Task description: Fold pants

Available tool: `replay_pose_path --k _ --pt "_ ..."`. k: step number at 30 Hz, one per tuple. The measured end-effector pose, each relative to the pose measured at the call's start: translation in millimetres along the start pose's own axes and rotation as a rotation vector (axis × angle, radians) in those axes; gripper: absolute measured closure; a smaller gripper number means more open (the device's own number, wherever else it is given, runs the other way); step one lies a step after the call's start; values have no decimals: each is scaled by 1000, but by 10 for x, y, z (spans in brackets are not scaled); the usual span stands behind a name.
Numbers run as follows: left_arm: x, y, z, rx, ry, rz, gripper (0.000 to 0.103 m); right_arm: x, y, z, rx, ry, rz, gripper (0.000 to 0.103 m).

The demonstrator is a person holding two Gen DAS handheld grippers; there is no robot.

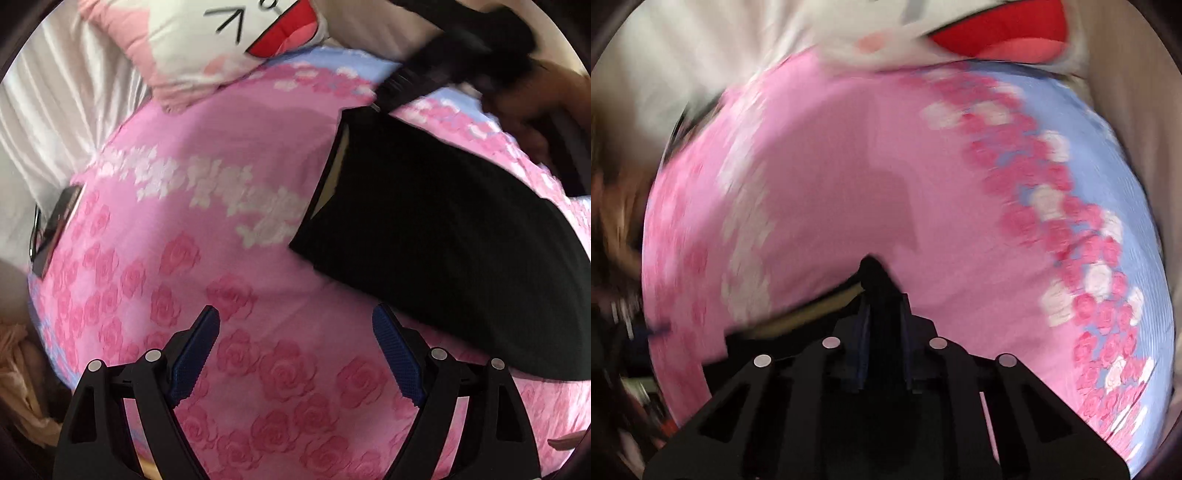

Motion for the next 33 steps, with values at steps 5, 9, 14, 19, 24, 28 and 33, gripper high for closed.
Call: replay_pose_path --k 5,9,14,19,24,28,33 --pt "-93 -200 253 51 -67 -29 21 137 -63 146 54 10 51 88" --pt "-318 -314 447 101 -160 -71 20 -816 -303 -202 164 -320 69 88" --pt "56 -668 561 253 -98 21 18 -1449 -1188 -1528 419 -306 -208 85" --pt "421 -435 505 219 -47 37 11 -1704 -1491 -2636 576 -206 -315 85" --pt "477 -380 533 249 -41 71 5 -1386 -1365 -2619 526 -173 -218 73" --pt "490 -386 575 299 -33 131 5 -959 -1306 -2364 428 -118 -244 90" --pt "539 -251 613 257 -16 106 5 -975 -1630 -2131 503 -129 -215 93"
Point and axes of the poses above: each gripper's, at about its wrist camera, not at the fingertips, and x roughly the way its jaws point, y to its left, z to its top, the point moved 1 cm from there along x, roughly the way its jaws point, and after that the axes turned 10 degrees about z, right-handed, at the moved point
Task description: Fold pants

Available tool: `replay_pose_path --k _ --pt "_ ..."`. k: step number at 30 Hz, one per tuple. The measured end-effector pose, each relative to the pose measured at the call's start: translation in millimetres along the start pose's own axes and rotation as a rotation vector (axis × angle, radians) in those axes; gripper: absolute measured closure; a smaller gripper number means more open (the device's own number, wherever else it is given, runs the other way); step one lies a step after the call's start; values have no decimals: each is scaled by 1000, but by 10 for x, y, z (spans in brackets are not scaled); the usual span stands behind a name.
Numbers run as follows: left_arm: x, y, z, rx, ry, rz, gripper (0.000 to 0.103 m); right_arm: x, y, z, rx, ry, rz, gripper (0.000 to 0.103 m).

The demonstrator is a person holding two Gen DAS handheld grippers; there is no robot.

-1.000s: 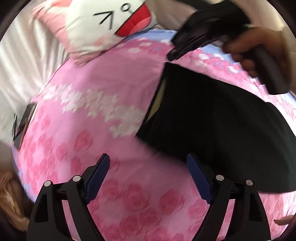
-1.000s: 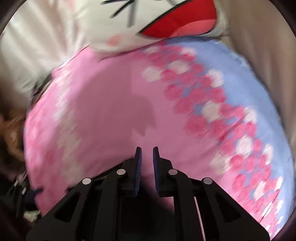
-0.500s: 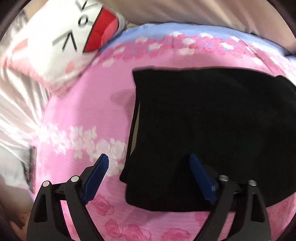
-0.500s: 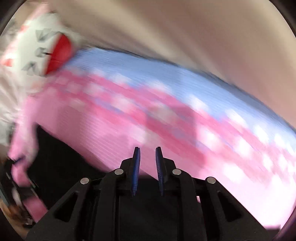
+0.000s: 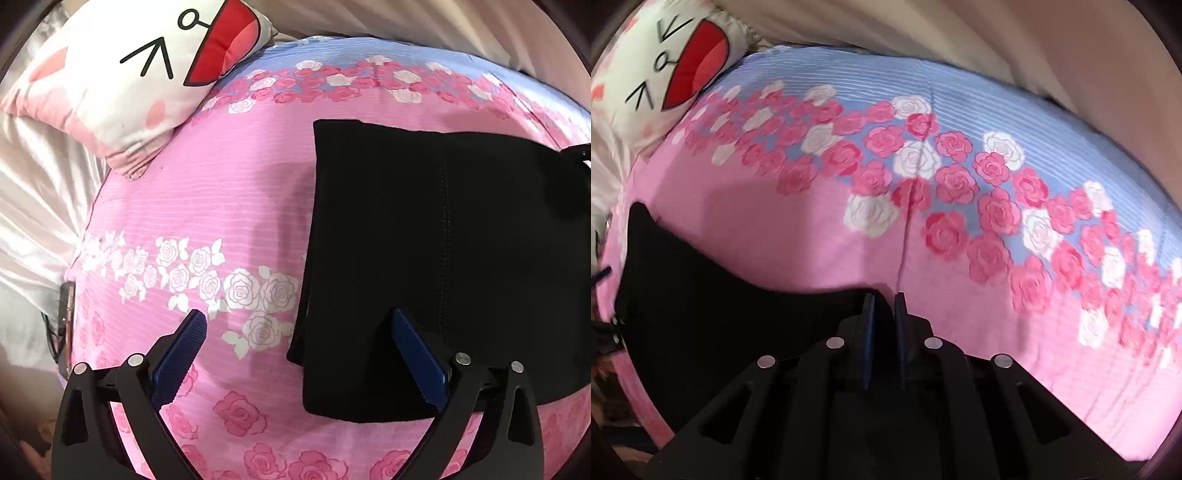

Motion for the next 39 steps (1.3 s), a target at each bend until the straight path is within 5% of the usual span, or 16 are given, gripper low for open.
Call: replay_pose_path --k 3,5,13,16,22,25,28,31,32,35,39 --pt "-127 109 -26 -30 -29 17 5 -416 280 -126 -48 -125 29 86" --pt "-178 238 -50 -48 -36 32 6 -614 527 -326 -76 -176 62 69" --pt "-282 491 -90 -17 -87 140 6 -13 1935 -1149 -401 -2 206 70" --pt "-290 631 -52 -58 -80 165 6 199 2396 -1017 -500 -2 228 70" --pt "-393 938 30 -91 -114 187 6 739 3010 -863 -682 57 142 71" --pt "-449 1057 103 -94 -147 195 6 730 3043 -709 -615 68 189 89" --pt "-482 1143 235 -117 -176 187 6 760 3127 -554 -526 56 310 90" --pt "-507 1103 399 -127 -196 163 6 872 3292 -611 -597 49 264 86" --pt "-522 1060 446 -126 -203 152 6 749 3227 -573 -529 42 316 86" --pt "-597 862 558 -118 -235 98 6 222 2742 -550 -318 -101 411 88" --pt "-561 390 641 -85 -225 -16 6 -239 1508 -701 -20 -209 209 86"
Point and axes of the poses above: each gripper's, at about its wrist camera, not at the fingertips, and x roughly the way its jaws point, y to its left, z to its top, the point moved 1 cm from there along x, roughly the way its jaws point, and after that the axes turned 10 degrees about z, right-handed, at the moved point
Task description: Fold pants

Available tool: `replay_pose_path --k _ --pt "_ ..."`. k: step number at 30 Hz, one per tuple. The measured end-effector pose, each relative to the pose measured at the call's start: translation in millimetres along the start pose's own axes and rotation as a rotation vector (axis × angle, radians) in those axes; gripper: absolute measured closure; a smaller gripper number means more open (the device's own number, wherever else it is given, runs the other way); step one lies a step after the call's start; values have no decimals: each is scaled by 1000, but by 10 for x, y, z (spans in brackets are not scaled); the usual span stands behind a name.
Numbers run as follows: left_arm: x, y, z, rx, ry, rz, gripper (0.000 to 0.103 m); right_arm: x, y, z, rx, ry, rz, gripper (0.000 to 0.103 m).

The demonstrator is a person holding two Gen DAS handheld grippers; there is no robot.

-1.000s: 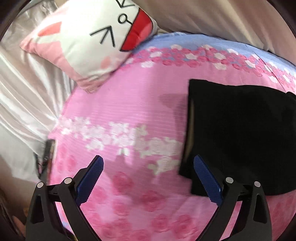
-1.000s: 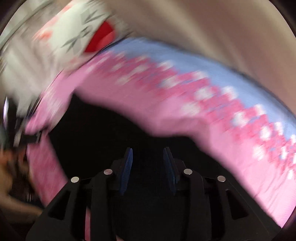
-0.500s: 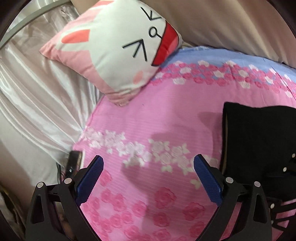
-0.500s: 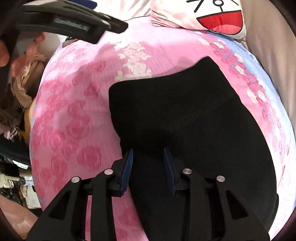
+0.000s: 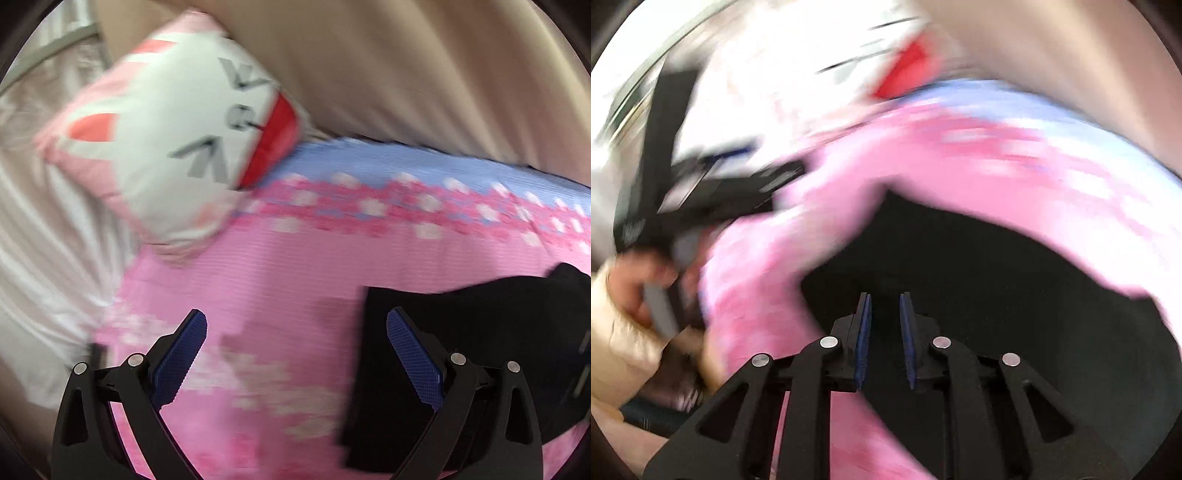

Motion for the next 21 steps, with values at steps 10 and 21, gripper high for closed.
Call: replay_pose_path --k 10,21 --pt "617 -618 -314 58 155 15 5 133 -1323 204 173 30 -144 102" --pt "549 -626 -275 125 171 104 5 -156 -1539 264 331 -161 -96 97"
Point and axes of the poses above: each gripper's, at about its wrist camera, not at the fingertips, and x roughly the way its jaws point, y to its left, z to its top, the point moved 1 cm from there along x, roughly the way its jaws point, and after that the axes turned 10 degrees about z, right-handed, at the moved point
